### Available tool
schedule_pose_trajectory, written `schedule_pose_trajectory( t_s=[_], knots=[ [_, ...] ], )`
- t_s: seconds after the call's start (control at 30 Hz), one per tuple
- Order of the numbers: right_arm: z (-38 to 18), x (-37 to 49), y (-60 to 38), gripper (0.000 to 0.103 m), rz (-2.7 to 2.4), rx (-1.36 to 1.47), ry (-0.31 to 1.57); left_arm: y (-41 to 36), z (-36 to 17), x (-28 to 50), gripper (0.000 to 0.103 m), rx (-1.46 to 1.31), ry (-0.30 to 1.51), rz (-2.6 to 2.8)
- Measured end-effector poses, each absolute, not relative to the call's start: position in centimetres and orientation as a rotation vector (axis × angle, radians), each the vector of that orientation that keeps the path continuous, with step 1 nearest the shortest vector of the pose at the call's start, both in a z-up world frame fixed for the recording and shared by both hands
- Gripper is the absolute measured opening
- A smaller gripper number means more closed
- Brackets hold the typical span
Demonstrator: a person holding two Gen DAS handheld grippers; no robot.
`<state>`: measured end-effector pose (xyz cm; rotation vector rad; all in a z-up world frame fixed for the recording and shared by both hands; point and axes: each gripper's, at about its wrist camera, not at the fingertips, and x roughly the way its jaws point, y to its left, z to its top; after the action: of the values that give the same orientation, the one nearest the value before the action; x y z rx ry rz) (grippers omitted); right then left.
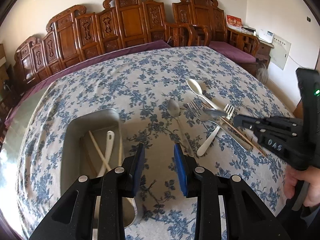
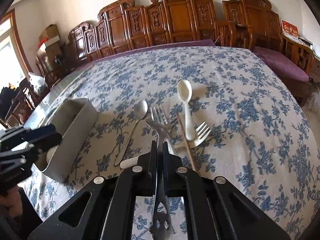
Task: Organize utensils
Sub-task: 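Grasp a metal spoon with the left gripper while the right gripper holds the knife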
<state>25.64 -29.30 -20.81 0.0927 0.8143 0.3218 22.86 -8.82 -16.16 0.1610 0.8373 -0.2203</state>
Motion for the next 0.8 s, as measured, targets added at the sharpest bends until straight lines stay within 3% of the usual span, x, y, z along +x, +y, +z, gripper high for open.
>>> schedule_pose_trajectory(
  t_s=[0.8],
  knots=[
    [-20.9,26.8,-34.3,0.006,0.287,0.173,0.791,-14.0,-22.1,35.0,0.033,0.112,1.017,-0.194]
  ],
)
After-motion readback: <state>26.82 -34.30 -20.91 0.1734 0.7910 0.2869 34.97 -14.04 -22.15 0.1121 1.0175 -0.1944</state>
